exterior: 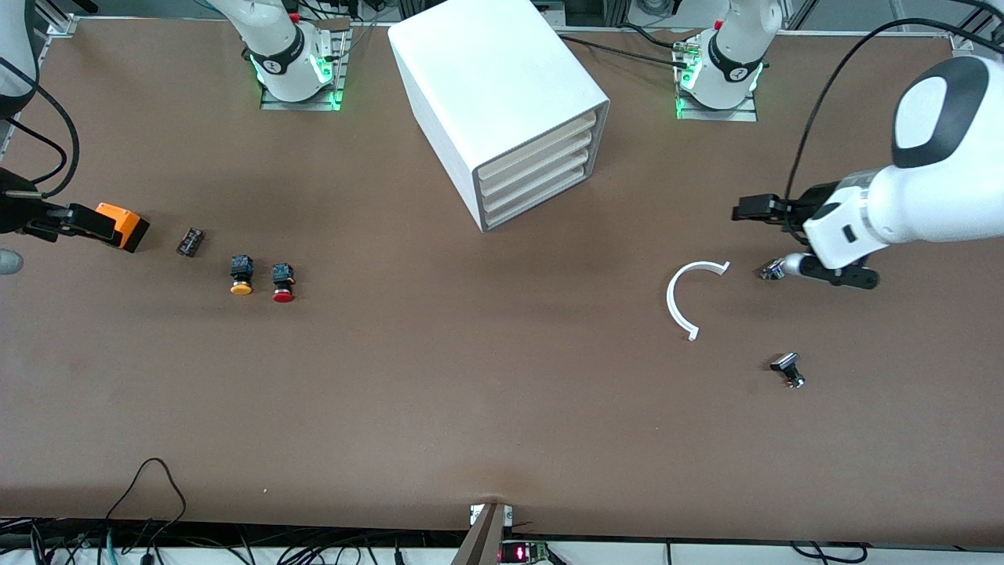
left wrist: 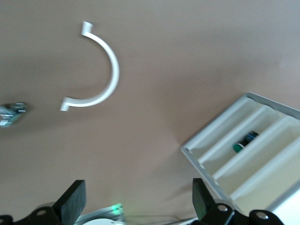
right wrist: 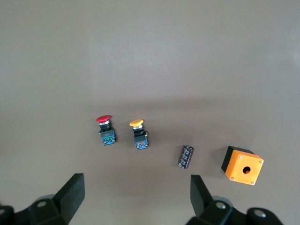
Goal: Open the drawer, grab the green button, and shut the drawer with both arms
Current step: 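Reach the left gripper to the bottom drawer handle and grasp it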
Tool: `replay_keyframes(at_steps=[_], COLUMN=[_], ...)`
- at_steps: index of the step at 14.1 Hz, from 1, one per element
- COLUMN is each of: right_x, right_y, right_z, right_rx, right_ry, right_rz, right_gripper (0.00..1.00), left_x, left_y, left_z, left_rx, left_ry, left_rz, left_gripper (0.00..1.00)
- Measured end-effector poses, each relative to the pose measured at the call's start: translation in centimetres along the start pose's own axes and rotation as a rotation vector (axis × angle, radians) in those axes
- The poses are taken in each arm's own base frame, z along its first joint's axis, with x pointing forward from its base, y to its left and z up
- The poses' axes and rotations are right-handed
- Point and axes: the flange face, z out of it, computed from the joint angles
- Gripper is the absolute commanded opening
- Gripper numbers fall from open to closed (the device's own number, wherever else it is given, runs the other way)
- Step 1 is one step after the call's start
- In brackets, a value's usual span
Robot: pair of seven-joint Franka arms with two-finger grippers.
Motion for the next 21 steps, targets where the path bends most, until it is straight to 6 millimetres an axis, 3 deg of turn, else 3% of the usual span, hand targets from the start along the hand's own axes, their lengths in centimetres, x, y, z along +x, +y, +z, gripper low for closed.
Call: replay_keyframes(at_steps=[3, 6, 8, 10, 13, 16, 21], right_x=[0.0, 0.0, 0.0, 0.0, 0.0, 0.0, 0.0], right_y=[0.1, 0.2, 0.3, 0.3, 0.4, 0.4, 0.5], right_z=[0.0, 0.0, 0.0, 0.0, 0.0, 0.0, 0.0], right_rx=[0.000, 0.000, -0.001, -0.001, -0.001, -0.001, -0.001], right_ry=[0.002, 0.002, 0.002, 0.002, 0.003, 0.003, 0.004], right_rz=[0.002, 0.005, 0.006, 0.006, 0.007, 0.007, 0.008], right_gripper=[1.00, 1.00, 1.00, 1.00, 1.00, 1.00, 1.00], left_x=[2.7, 4.7, 4.3, 3.1, 1.2, -0.9, -2.2], left_y=[0.0, -1.9, -1.9, 0.1, 3.0, 3.2, 5.1], left_z=[5.2, 14.7, 21.4, 25.8, 30.9, 35.7, 39.0], left_rx=[-0.172, -0.362, -0.442, -0.483, -0.575, -0.652, -0.639], left_ry=[-0.104, -0.187, -0.191, -0.196, -0.169, -0.131, -0.168], left_rz=[-0.013, -0.042, 0.013, 0.039, 0.046, 0.100, 0.147], left_gripper=[1.00, 1.00, 1.00, 1.00, 1.00, 0.98, 0.86])
